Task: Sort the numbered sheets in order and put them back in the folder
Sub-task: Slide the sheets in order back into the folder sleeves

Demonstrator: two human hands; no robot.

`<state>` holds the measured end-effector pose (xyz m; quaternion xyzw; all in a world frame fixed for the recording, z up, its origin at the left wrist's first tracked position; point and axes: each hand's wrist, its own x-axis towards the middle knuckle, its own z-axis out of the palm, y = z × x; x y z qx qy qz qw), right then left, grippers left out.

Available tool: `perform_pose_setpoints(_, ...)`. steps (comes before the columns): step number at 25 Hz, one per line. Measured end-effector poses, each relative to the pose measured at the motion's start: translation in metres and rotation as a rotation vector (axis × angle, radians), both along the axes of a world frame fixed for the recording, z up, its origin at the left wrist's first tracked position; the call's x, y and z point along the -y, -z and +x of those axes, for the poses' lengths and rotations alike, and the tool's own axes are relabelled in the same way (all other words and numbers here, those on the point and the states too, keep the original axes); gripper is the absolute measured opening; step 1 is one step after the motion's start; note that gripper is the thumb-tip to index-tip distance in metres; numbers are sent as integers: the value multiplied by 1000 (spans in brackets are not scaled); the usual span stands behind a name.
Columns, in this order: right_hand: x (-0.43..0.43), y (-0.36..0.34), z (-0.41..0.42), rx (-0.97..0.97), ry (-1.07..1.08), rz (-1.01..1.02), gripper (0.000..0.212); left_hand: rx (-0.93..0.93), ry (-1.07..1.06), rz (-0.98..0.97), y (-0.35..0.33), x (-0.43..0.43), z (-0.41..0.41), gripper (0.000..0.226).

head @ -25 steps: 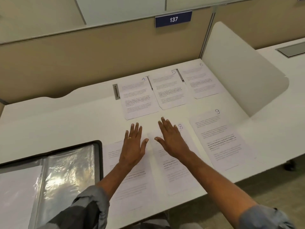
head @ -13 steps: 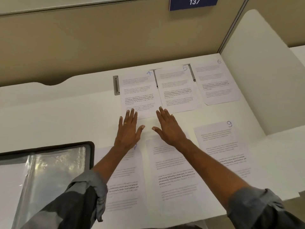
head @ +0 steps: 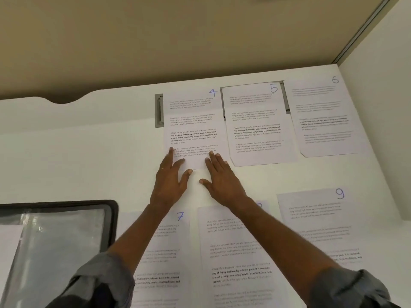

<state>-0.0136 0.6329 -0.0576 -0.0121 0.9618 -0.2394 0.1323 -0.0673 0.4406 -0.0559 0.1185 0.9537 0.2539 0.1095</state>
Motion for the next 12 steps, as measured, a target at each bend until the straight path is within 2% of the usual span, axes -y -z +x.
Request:
perform_pose_setpoints(3, 2, -2, -4, 3, 35, -36, 72, -12, -172, 178, 2, -2, -14, 45)
perform_pose_setpoints(5, 1, -2, -6, -2, 23, -24, 72, -14, -325, 323, 2, -2, -30, 57)
perform_pose_setpoints(8, 0, -1, -4, -12, 16, -33, 72, 151, -593, 501, -12, -6, -56, 75)
perform_pose_setpoints(10, 0, 0, -4, -14, 17, -41, 71, 274, -618, 598, -12, -4, -66, 75)
perform_pose_setpoints(12, 0, -3, -5, -11, 20, -46, 70, 380, -553, 643, -9, -3, -71, 67)
